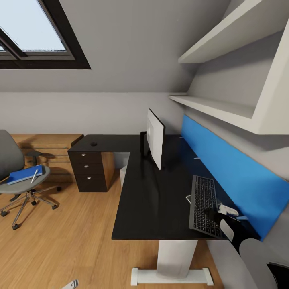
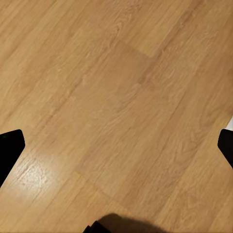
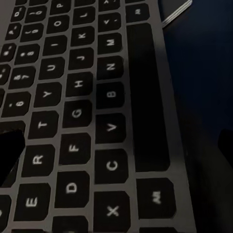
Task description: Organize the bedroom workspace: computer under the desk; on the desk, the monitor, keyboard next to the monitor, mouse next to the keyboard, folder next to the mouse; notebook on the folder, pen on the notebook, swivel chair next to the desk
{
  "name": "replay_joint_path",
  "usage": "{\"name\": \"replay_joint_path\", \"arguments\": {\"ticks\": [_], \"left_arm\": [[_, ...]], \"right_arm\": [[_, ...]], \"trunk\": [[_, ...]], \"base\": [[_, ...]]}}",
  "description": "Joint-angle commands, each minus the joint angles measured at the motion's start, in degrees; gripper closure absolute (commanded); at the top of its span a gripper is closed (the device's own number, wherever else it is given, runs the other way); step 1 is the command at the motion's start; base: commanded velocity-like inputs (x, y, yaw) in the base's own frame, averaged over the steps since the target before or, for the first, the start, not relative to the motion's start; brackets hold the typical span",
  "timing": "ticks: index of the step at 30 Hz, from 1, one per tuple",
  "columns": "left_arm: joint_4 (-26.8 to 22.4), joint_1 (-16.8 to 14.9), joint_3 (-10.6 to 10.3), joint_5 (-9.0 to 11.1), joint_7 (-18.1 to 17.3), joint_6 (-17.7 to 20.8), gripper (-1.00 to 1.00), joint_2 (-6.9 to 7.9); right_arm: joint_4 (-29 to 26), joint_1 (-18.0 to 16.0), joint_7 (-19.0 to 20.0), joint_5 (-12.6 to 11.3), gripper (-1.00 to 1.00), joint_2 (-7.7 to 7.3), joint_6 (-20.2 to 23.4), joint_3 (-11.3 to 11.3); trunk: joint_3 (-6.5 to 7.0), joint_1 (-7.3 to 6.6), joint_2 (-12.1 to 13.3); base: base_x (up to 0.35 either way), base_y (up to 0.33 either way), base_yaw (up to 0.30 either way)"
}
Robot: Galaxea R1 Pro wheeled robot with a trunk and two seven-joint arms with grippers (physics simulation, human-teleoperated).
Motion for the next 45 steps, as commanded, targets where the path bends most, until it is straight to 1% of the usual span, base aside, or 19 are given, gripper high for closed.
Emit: {"name": "replay_joint_path", "arguments": {"ticks": [1,6,12,25,34,38,45], "left_arm": [[-0.04,-0.05,-0.48,0.59,0.36,-0.40,-1.00,0.08],[-0.04,-0.05,-0.51,0.59,0.37,-0.40,-1.00,0.07],[-0.04,-0.05,-0.56,0.59,0.37,-0.40,-1.00,-0.04],[-0.04,-0.05,-0.51,0.52,0.37,-0.48,-1.00,-0.46],[0.28,-0.05,-0.51,0.52,0.03,-0.48,-1.00,-0.46],[2.04,-0.05,-0.65,0.30,-0.11,-0.49,-1.00,-0.46],[2.90,-0.05,-0.73,0.17,-0.16,-0.49,-1.00,-0.46]], "right_arm": [[-0.12,-0.01,-0.13,-0.59,-1.00,-0.02,0.30,0.06],[-0.12,-0.01,-0.04,-0.60,-1.00,-0.09,0.30,0.04],[-0.04,-0.01,-0.02,-0.60,-1.00,-0.02,0.30,0.04],[-0.03,-0.01,-0.02,-0.60,-1.00,0.08,0.29,0.08],[-0.03,-0.01,-0.02,-0.60,-1.00,0.08,0.30,0.11],[-0.03,-0.01,-0.02,-0.60,-1.00,0.08,0.30,0.13],[-0.03,-0.01,-0.02,-0.60,-1.00,0.08,0.29,0.12]], "trunk": [[-0.25,0.23,-0.46],[-1.15,1.33,-2.46],[-1.15,1.33,-2.46],[-3.48,4.18,-7.68],[-3.48,4.18,-7.68],[-3.48,4.18,-7.68],[-3.48,4.18,-7.68]], "base": [[0.000,0.000,0.000],[0.000,0.000,0.000],[0.000,0.000,0.000],[0.000,0.000,0.000],[0.000,0.000,0.000],[-0.015,0.000,0.000],[-0.239,0.000,0.000]]}}
